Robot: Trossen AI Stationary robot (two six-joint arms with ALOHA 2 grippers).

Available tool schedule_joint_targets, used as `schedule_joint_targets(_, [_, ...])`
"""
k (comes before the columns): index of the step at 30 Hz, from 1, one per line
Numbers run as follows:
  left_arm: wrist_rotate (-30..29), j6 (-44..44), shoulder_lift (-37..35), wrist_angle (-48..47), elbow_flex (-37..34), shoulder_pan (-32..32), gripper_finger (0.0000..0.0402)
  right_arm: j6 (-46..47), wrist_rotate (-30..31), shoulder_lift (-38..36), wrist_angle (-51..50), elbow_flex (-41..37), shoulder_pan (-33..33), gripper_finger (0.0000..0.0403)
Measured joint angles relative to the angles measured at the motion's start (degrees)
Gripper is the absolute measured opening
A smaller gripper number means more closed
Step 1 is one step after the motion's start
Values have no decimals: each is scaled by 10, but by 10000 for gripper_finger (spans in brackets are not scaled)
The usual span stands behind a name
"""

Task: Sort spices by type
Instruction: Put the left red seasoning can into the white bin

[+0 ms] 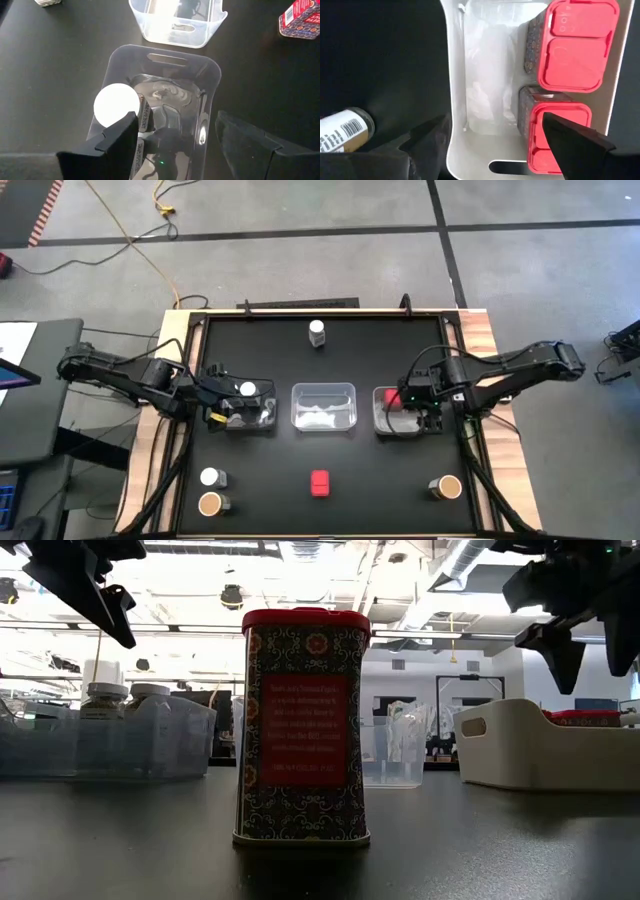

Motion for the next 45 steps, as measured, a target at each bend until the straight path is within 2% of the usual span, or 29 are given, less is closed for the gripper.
schedule_joint_targets(9, [-1, 6, 0, 0, 0, 0, 251, 21, -2, 7, -1, 0, 13, 343])
schedule_joint_targets(14, [-1, 9, 0, 0, 0, 0, 251, 49, -37, 16, 3, 0, 14, 343])
schedule_joint_targets(24, [-1, 10, 0, 0, 0, 0, 251, 67, -41, 21, -3, 0, 13, 343])
schedule_joint_targets(29, [-1, 10, 0, 0, 0, 0, 251, 108, -81, 21, 9, 0, 25, 343])
schedule_joint_targets(31, [-1, 9, 0, 0, 0, 0, 251, 111, -77, 21, 14, 0, 37, 343])
schedule_joint_targets(37, [-1, 9, 0, 0, 0, 0, 251, 116, 2, 20, 9, 0, 53, 343])
schedule_joint_targets(42, [-1, 10, 0, 0, 0, 0, 251, 110, 6, 19, 13, -3, 54, 343])
schedule_joint_targets(45, [-1, 13, 0, -1, 0, 0, 251, 114, 5, 5, 24, -33, 59, 343])
